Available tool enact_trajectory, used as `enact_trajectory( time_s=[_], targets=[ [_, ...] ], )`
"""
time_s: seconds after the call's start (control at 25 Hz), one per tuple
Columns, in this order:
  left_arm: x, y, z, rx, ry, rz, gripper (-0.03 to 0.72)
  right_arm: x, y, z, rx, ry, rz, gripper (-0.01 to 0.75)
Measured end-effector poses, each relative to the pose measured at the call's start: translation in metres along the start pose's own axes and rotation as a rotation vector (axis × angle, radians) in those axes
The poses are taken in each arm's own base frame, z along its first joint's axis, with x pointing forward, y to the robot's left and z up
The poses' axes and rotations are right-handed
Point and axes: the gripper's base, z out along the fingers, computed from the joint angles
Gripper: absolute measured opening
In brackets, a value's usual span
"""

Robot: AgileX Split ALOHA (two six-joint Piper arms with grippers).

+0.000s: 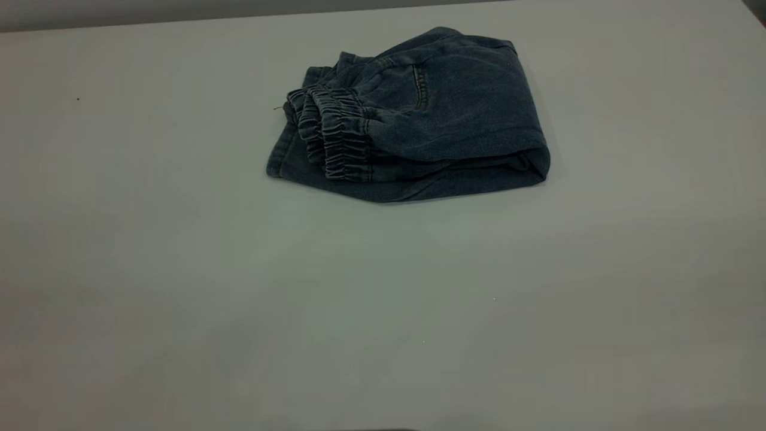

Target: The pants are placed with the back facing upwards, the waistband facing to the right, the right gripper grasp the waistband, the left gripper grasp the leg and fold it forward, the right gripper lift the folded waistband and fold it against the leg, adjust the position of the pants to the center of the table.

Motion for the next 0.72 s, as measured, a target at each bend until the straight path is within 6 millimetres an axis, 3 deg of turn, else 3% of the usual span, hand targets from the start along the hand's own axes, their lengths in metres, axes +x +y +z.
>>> enact_trajectory(
  time_s=[0.2, 0.72],
  targets=[
    [0.008, -0.001, 0.011, 0.012, 0.043, -0.003, 0.379, 0.011, -0.006, 0.017, 0.041, 0.052, 0.003, 0.583],
    [0.025, -0.005, 0.04, 0.035, 0.088, -0.069, 0.379, 0.011, -0.007, 0.018, 0.045, 0.048, 0.014, 0.583]
  ],
)
